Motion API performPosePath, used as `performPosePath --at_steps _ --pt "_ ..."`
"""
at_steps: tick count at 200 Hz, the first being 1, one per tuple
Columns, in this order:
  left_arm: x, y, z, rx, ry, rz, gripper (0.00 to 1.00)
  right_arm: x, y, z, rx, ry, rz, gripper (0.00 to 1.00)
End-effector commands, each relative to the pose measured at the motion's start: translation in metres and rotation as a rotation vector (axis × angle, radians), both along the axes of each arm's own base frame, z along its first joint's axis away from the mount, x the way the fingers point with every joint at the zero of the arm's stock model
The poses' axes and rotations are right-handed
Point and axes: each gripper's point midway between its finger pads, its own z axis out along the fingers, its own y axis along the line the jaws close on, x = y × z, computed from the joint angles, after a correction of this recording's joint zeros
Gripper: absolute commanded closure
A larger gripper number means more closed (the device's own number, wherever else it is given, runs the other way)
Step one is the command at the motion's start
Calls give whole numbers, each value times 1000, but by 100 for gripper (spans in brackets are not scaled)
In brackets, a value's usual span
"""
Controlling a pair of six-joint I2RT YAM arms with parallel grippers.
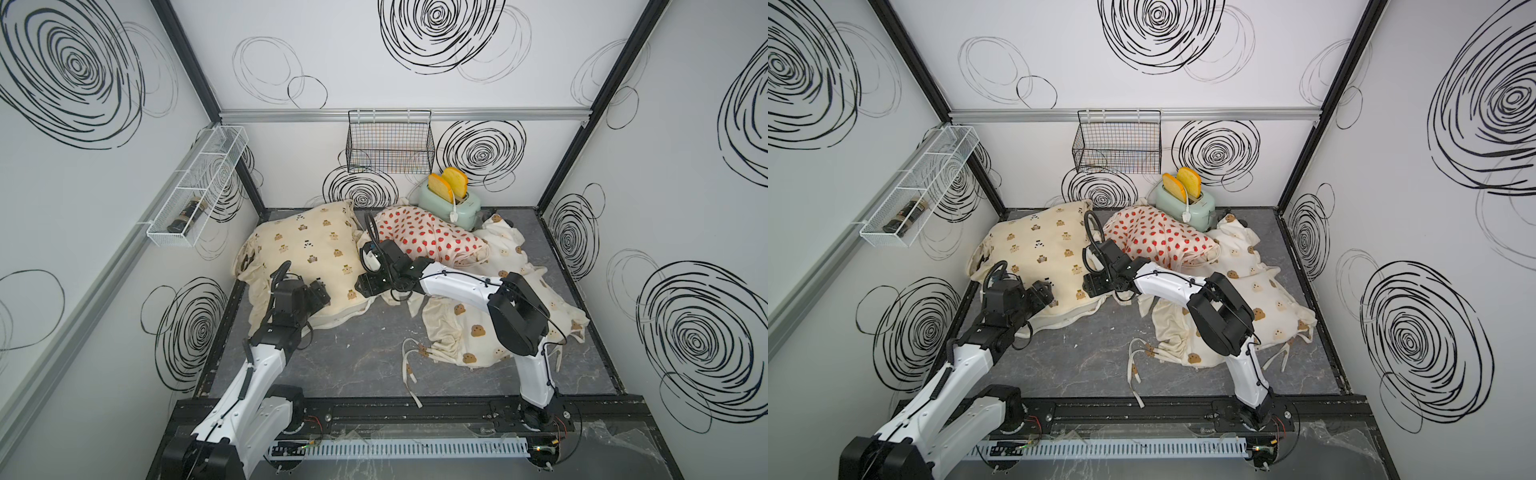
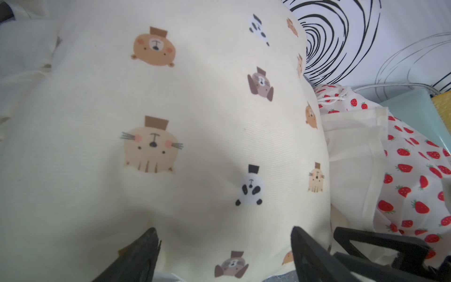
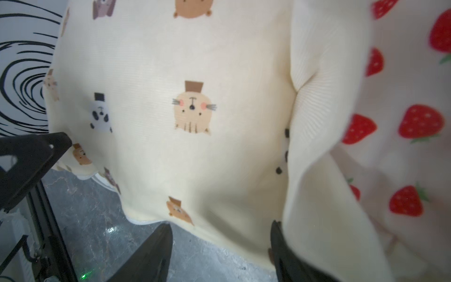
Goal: Zip up pillowcases
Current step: Adjust the pillowcase at the center of the board.
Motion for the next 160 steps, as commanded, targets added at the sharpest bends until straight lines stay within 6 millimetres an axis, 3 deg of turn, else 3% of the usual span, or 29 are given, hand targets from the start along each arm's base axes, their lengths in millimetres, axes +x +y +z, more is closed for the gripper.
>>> performPosePath --at_steps 1,27,64,89,118,140,160 --pt "0 2 -4 -9 7 17 13 10 -2 0 -41 -31 -7 31" --pt "1 1 -6 -13 12 13 13 18 -3 -14 -76 -29 -3 28" --pt "-1 4 -10 -10 23 29 12 10 5 -33 -86 -3 44 28" --pt "0 4 -12 -15 22 30 12 6 7 -37 -77 20 64 36" --pt "7 7 -20 -30 36 29 13 -2 5 -19 -11 21 92 57" --pt "12 7 -26 -34 61 24 13 -4 -1 -5 37 13 100 80" --pt "17 5 -27 -43 46 17 14 -5 -6 4 59 11 105 89"
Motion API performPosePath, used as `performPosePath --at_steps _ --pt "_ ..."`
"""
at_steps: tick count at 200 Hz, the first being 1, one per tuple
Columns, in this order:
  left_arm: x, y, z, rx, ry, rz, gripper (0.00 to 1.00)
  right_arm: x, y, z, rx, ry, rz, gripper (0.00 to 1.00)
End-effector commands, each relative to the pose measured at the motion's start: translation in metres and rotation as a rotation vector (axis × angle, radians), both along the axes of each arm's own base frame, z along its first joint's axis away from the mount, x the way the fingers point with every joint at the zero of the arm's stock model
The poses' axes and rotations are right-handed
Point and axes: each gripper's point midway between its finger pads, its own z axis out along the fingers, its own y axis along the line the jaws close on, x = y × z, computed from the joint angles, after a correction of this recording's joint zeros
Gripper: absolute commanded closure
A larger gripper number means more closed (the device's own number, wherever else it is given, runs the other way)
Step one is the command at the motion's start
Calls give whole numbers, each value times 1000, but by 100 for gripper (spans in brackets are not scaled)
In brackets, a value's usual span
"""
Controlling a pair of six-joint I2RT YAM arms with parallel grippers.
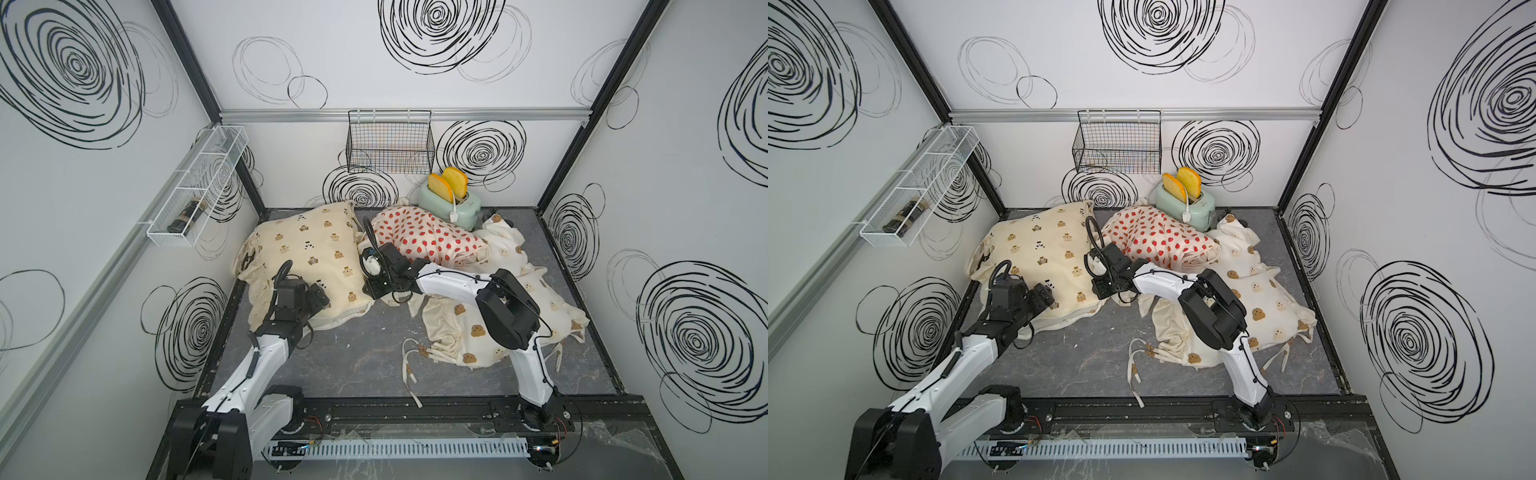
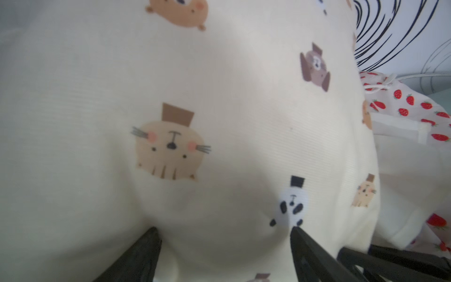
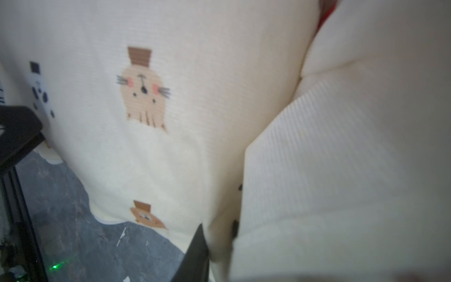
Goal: Zip up pillowcases
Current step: Adjust the pillowcase at the center of the board.
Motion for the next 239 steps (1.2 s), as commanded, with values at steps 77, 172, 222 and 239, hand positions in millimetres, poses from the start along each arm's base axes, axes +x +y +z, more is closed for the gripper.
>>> performPosePath --at_steps 77,172,222,239 --pt "42 -15 12 7 -104 -72 17 -52 -3 85 267 64 66 100" --pt "22 -36 40 84 -134 -173 12 -45 -7 71 326 161 -61 100" --pt "-33 -63 45 124 -68 -213 14 -43 -4 75 355 202 -80 100" --pt "-45 -80 54 100 -82 -262 16 -44 -3 76 363 214 -70 99"
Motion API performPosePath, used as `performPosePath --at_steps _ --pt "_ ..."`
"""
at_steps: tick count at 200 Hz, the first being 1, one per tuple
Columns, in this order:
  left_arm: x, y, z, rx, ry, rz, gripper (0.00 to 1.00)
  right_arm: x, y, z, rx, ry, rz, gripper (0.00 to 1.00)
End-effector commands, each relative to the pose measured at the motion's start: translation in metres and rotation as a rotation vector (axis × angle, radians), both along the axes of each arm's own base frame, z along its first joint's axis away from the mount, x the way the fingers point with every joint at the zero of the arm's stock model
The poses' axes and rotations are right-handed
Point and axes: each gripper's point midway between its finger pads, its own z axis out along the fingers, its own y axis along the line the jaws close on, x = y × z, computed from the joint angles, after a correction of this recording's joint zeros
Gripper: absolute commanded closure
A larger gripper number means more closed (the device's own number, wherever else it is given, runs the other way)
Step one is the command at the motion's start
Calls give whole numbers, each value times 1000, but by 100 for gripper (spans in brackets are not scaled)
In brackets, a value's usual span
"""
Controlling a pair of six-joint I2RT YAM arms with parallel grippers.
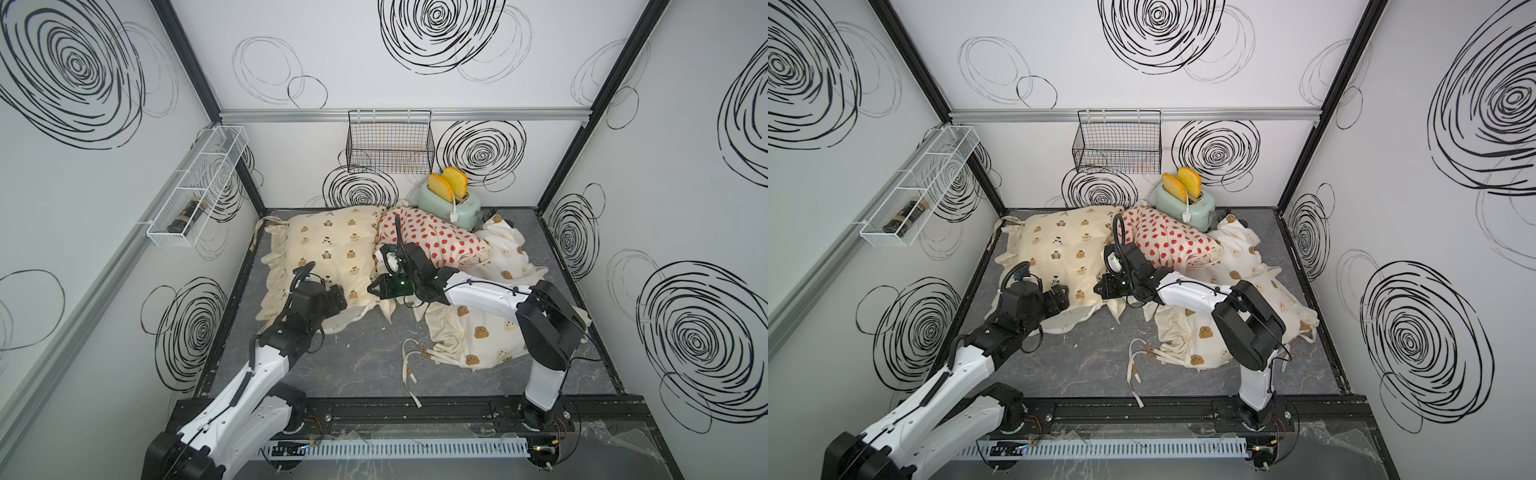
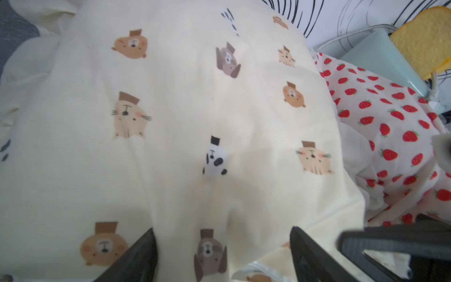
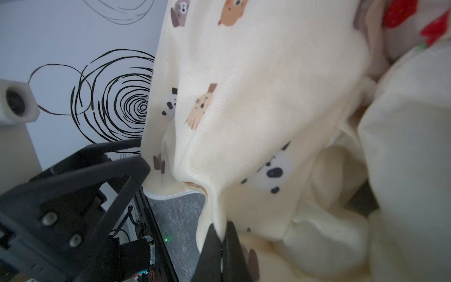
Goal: Zip up pillowcases
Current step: Adjust the pillowcase at the center of the board.
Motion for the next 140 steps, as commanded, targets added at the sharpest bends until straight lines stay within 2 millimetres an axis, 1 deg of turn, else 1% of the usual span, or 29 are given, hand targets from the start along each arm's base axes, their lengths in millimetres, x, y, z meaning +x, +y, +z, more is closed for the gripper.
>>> performPosePath --at_steps 1,17,25,31,39,52,66,77,93,112,140 --pt "-23 -7 -2 9 48 0 16 -2 11 9 53 18 23 100" --pt "-33 -29 0 -3 48 -91 19 -3 11 12 62 22 27 100" --pt "-39 -35 -1 10 60 -119 19 -3 12 14 63 17 29 99" --pt "-42 -33 -2 37 71 -109 19 -3 11 15 61 16 27 99" --pt "-45 -24 -1 91 73 -69 16 -3 11 14 56 12 32 99" --pt "-42 -12 8 133 53 -24 9 0 5 9 32 7 18 100" --pt "-37 -12 27 101 30 -36 9 4 -4 4 24 6 -7 100" --pt "-37 -10 38 80 14 -22 9 6 -7 4 25 4 -15 100" --pt "-40 -14 47 44 2 -35 11 7 -8 1 12 5 -14 100" --pt "-49 -24 42 8 22 -77 16 7 -7 2 19 11 -10 100" --pt "-62 -59 26 -59 19 -182 23 3 -6 11 34 22 -4 100"
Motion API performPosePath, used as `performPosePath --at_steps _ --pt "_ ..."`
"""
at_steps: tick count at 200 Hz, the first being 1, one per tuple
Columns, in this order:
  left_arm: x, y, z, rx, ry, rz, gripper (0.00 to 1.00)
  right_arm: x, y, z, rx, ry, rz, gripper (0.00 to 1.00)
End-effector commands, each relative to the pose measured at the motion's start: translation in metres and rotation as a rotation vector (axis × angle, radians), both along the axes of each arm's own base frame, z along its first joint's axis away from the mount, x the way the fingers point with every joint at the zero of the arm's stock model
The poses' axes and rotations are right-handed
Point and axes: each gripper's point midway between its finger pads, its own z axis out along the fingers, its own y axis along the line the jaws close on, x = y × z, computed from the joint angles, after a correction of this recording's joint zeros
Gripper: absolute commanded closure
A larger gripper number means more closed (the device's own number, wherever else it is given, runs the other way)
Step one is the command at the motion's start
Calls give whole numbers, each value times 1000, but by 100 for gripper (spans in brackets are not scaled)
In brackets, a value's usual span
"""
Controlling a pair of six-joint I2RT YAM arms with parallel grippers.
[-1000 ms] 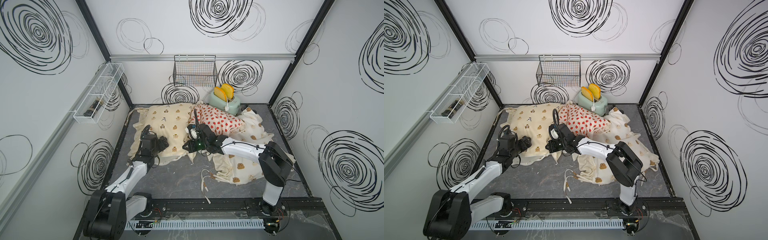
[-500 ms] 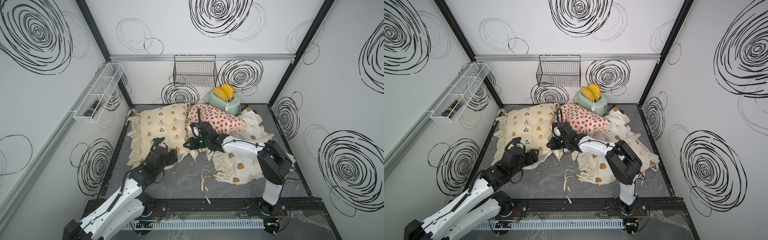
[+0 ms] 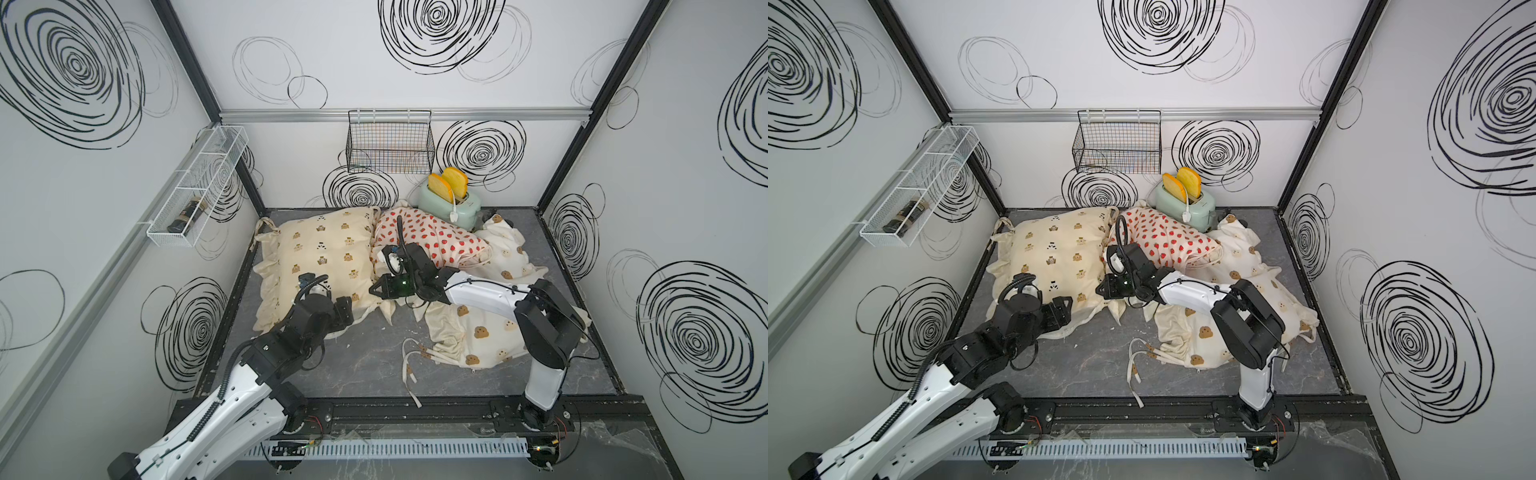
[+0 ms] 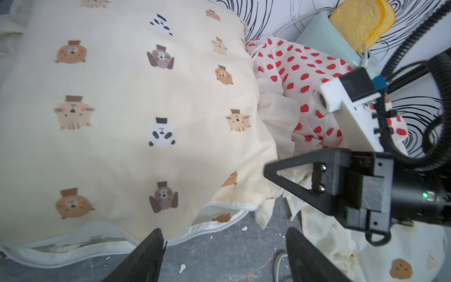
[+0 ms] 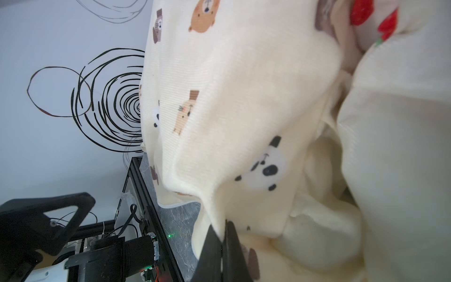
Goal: Zip up pillowcases
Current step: Adjust the pillowcase at the center of the board.
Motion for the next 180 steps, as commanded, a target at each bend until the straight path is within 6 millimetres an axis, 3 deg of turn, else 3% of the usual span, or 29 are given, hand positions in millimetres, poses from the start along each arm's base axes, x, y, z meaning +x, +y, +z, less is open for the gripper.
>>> performPosePath --at_steps 1,24,45,66,112,147,180 --pt "-12 -23 -16 -53 22 -58 24 0 1 18 35 -15 2 100" --pt "-15 -55 -23 -95 -48 -161 32 -6 3 22 48 -4 8 100" --pt "-11 -64 -38 -63 -52 -201 37 -10 3 24 50 13 9 100" --pt "-6 -76 -39 -31 -89 -262 43 -14 3 29 69 34 4 100" --pt "-5 -74 -47 -10 -150 -298 47 -22 12 49 132 68 5 100" --pt "0 -59 -53 -15 -152 -252 53 -22 20 68 176 58 14 100" --pt "3 -67 -46 -41 -194 -297 59 -22 23 78 192 45 19 100"
